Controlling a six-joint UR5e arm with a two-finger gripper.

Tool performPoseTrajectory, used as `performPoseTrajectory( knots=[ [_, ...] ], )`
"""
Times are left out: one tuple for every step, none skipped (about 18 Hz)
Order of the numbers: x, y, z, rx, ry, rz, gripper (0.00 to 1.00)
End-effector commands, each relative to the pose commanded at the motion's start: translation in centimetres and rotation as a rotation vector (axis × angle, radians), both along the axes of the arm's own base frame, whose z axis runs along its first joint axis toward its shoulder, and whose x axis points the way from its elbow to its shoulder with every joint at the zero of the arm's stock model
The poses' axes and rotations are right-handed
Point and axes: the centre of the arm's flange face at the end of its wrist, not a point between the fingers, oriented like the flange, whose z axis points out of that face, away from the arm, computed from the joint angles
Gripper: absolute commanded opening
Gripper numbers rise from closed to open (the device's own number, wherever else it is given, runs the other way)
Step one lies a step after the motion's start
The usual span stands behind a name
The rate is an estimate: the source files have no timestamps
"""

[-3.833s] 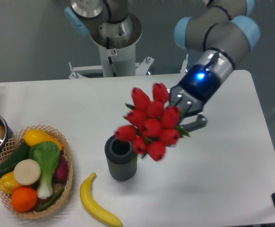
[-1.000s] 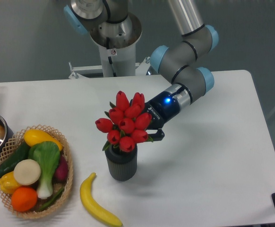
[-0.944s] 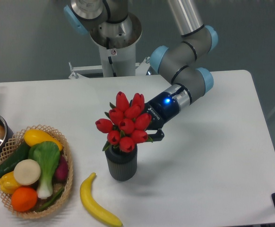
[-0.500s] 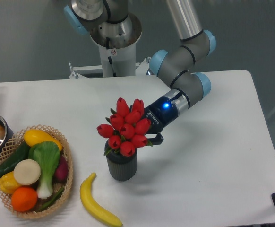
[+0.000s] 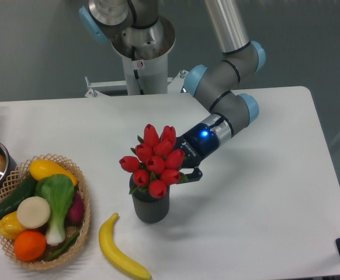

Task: Insert the flowers into the vase
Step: 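Push the tulips further down into the vase, then open the gripper and lift it away from the tulips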

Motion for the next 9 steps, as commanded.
performPoseTrajectory(
  knots=[
    [-0.24, -0.16, 0.06, 0.002, 0.004, 0.005, 0.73],
    [-0.37, -0.29, 0.06, 0.002, 0.004, 0.008, 0.73],
    [-0.38, -0.29, 0.06, 0.002, 0.004, 0.008, 0.77],
    [-0.46, -0.44, 0.07, 0.001, 0.003, 0.011, 0.79],
    [-0.52, -0.50, 0.08, 0.002, 0.004, 0.013, 0.80],
    [-0.48, -0.52, 0.03, 0.002, 0.004, 0.013, 0.80],
    [-0.44, -0.54, -0.02, 0.001, 0.003, 0.013, 0.80],
    [-0.49, -0.60, 0.06, 0.002, 0.004, 0.014, 0.80],
    [-0.58, -0.74, -0.01, 0.000, 0.005, 0.017, 0.88]
  ],
)
